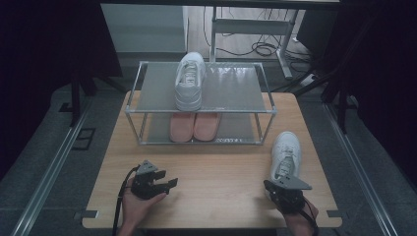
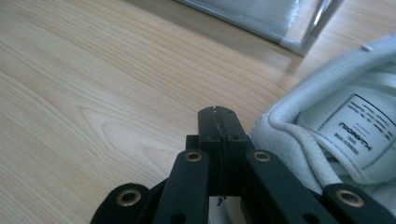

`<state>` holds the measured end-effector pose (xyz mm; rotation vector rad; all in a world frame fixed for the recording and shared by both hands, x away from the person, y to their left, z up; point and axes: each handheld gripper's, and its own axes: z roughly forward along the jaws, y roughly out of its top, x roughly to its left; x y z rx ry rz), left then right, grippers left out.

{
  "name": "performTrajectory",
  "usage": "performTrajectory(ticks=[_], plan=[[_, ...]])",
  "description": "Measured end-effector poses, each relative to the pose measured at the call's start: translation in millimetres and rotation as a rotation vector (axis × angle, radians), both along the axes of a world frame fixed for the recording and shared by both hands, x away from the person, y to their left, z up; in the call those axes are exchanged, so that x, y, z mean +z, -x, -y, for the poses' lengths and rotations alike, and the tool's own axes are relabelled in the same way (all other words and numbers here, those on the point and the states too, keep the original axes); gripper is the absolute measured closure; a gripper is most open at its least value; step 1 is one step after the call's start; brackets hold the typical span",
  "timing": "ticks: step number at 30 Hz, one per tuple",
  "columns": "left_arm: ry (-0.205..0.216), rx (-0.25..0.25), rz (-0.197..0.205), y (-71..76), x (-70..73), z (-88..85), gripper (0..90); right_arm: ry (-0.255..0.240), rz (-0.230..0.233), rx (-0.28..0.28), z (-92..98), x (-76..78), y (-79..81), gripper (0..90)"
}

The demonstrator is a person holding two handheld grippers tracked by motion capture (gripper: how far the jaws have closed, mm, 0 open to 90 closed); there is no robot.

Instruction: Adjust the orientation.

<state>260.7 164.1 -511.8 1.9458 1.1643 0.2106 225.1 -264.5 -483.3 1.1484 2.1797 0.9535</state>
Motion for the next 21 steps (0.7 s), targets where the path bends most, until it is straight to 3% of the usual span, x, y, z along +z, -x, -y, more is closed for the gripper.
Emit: performTrajectory(ticks=[21], plan=[[-0.004, -0.003, 0.000, -0.3, 0.2, -0.3, 39.5, -0.036, -0.014, -0.072, 44.5, 2.0, 9.5, 90.0]])
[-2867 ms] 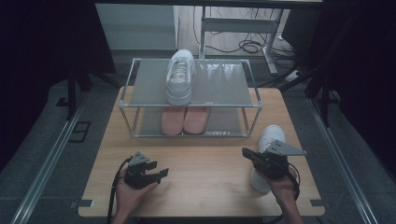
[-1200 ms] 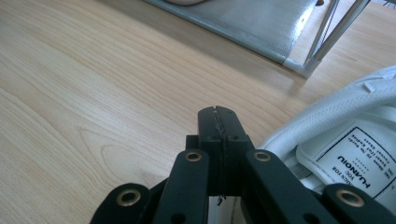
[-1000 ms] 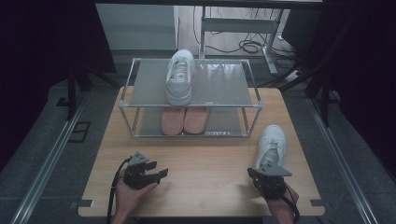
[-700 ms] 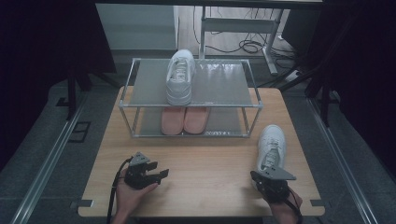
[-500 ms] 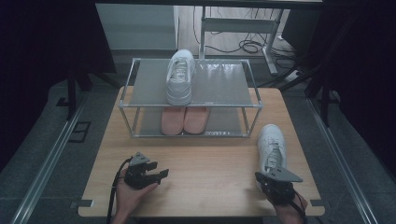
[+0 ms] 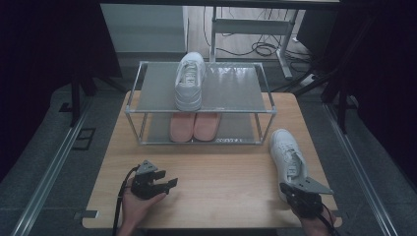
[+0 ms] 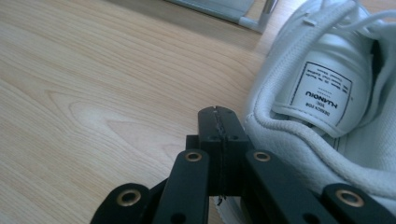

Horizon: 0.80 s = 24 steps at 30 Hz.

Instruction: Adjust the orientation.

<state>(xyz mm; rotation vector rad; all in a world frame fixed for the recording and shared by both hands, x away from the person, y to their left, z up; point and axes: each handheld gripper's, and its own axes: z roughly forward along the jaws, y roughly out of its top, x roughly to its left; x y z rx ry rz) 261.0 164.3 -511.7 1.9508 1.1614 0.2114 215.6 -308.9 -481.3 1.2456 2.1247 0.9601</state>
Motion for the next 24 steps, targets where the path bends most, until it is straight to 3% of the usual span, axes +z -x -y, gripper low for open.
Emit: performTrajectory(ticks=[17, 24], plan=[[0.004, 0.009, 0.005, -0.1, 1.5, -3.4, 39.5, -0.021, -0.001, -0.101, 45.8, 1.1, -2.1, 90.0], [0.003, 0.005, 0.003, -0.2, 1.0, -2.2, 39.5, -0.066, 0.002, -0.065, 46.7, 2.5, -2.7, 90.0]])
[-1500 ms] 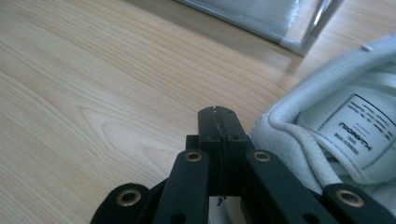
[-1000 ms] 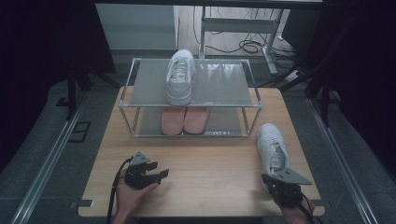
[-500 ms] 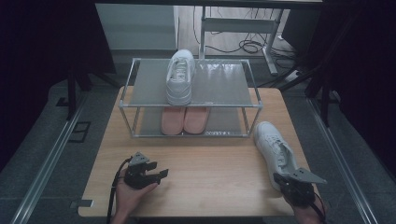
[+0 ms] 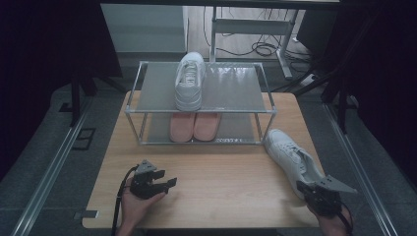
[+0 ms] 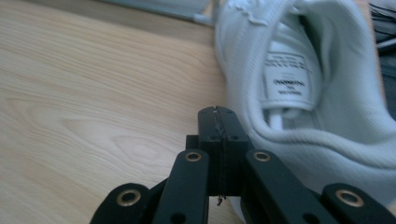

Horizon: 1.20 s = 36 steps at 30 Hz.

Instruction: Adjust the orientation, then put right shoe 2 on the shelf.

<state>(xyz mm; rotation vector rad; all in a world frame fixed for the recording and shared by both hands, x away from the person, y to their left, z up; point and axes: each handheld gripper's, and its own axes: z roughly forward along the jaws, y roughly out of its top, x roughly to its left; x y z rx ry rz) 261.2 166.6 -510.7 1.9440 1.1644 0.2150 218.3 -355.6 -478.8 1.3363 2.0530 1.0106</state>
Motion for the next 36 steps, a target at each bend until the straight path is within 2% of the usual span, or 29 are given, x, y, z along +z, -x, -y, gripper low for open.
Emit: performTrajectory(ticks=[7, 12, 28, 36], plan=[[-0.005, -0.003, -0.002, -0.2, -0.9, 1.6, 39.5, -0.044, 0.049, 0.058, -4.9, 16.3, 1.0, 90.0], [-0.006, -0.003, -0.001, -0.1, -0.3, 2.0, 39.5, -0.059, 0.070, 0.064, -2.7, 23.3, -2.5, 90.0], [-0.009, -0.002, 0.000, 0.0, 0.6, 1.9, 39.5, -0.071, 0.090, 0.062, 5.2, 33.2, -14.5, 90.0], [-0.008, -0.004, 0.002, 0.3, 1.4, 2.6, 39.5, -0.077, 0.084, 0.058, 18.0, 42.8, -29.1, 89.1]])
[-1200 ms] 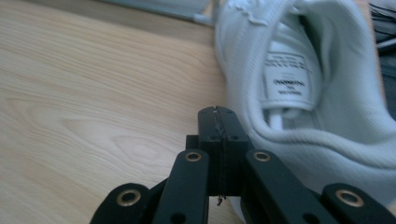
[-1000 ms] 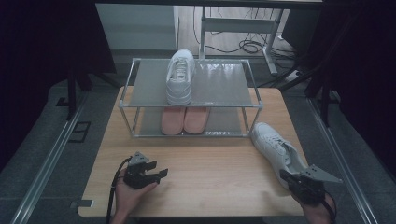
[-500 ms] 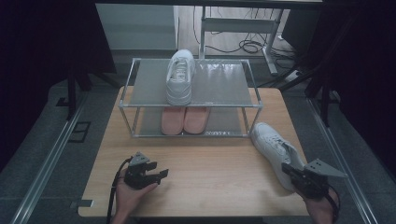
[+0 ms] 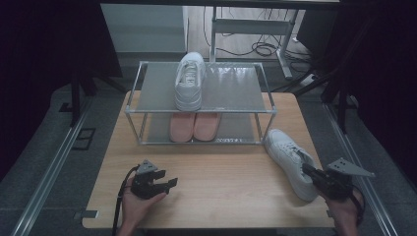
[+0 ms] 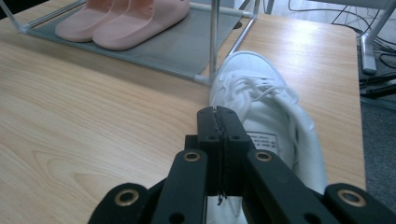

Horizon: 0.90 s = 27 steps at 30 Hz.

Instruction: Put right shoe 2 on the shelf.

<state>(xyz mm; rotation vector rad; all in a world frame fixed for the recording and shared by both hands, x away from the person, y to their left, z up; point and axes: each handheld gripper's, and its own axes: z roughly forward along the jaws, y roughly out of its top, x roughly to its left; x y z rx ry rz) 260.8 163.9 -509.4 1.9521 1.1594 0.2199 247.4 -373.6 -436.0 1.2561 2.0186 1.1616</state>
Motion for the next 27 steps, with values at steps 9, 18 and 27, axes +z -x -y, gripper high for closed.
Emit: performTrajectory(ticks=[9, 18, 27], plan=[[0.000, 0.001, -0.004, -0.4, -0.5, -0.2, 39.4, 0.013, -0.043, -0.002, 12.1, 0.1, -20.9, 89.0], [0.002, 0.003, -0.005, -0.2, -0.3, -0.3, 39.4, 0.011, -0.064, -0.012, 21.3, -4.6, -28.4, 86.2], [0.001, 0.002, -0.005, 0.0, -0.3, 0.2, 39.4, 0.011, -0.081, -0.013, 30.0, -5.3, -30.7, 83.5]])
